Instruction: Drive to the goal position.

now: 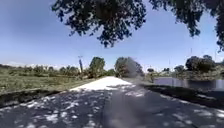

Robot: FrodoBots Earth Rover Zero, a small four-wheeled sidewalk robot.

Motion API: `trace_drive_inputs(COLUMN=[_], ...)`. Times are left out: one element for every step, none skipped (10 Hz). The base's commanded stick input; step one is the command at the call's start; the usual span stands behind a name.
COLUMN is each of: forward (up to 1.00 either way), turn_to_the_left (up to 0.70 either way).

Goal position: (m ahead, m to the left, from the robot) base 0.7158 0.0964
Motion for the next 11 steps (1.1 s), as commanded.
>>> trace_drive_inputs(forward=[0.7,0.7,0.7,0.7,0.7,0.7,0.7,0.7,0.7,0.7,0.7], turn_to_the_left=[0.02,0.0,0.0,0.0,0.0,0.0,0.0,0.01,0.08,0.11,0.09])
